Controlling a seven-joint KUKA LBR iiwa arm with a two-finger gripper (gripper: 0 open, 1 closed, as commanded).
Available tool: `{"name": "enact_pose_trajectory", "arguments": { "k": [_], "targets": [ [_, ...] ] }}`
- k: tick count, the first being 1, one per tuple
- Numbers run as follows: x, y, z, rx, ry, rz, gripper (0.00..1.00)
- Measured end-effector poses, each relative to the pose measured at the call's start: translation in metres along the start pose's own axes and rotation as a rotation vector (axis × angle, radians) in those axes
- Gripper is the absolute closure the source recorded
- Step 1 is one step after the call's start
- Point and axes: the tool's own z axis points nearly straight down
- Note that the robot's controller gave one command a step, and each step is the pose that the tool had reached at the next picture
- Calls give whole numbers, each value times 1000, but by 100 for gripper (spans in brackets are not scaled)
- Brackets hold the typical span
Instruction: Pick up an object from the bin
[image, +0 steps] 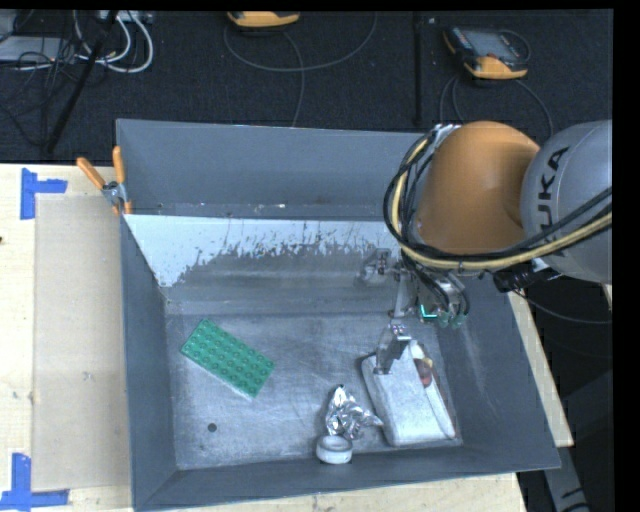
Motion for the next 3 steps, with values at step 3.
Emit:
{"name": "enact_pose_trajectory", "arguments": {
  "k": [3],
  "targets": [
    [1,181,93,0,-7,237,0]
  ]
}}
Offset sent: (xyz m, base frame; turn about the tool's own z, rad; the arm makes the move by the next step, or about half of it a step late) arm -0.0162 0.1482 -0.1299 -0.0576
